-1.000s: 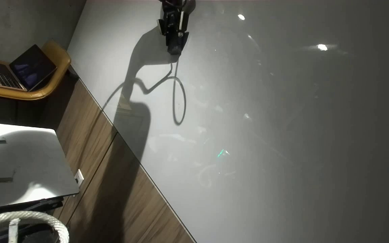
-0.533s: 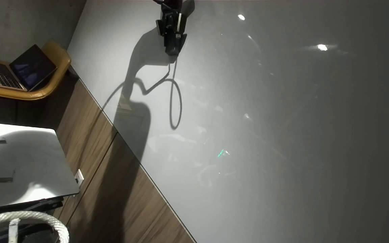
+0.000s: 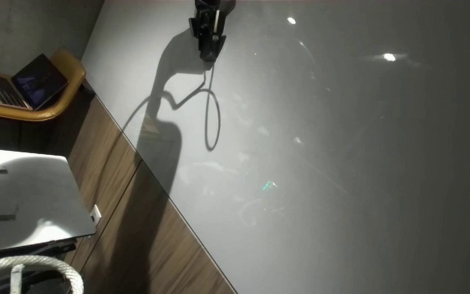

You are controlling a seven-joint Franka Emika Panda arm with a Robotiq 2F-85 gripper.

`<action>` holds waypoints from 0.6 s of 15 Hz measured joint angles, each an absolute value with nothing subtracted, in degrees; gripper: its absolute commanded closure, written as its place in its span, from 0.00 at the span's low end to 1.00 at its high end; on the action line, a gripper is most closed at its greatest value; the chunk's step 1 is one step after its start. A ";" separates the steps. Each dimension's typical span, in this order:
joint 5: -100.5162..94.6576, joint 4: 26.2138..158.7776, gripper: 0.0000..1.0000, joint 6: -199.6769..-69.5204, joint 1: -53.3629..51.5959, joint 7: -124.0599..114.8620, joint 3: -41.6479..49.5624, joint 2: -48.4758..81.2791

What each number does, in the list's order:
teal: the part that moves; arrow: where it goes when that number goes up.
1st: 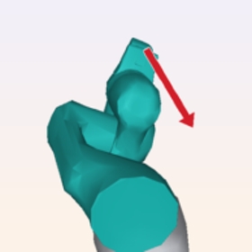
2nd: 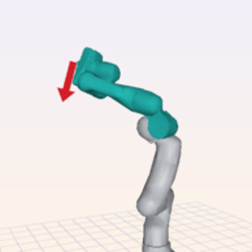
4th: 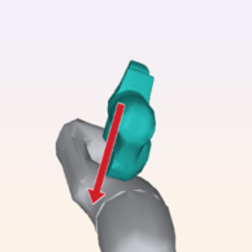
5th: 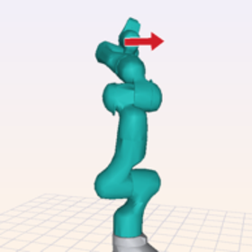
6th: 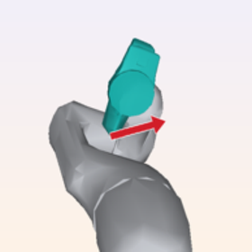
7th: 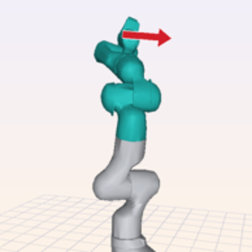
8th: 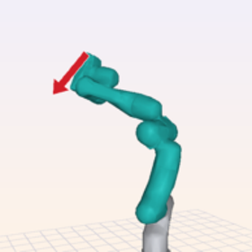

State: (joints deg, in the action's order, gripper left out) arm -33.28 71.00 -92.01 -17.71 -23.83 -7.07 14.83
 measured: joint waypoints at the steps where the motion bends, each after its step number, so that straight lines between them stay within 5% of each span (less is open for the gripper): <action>1: -33.27 69.80 0.72 -91.46 -18.00 -23.76 -7.14 15.15; 9: -29.95 68.93 0.72 -92.04 -17.40 -23.77 -7.18 15.40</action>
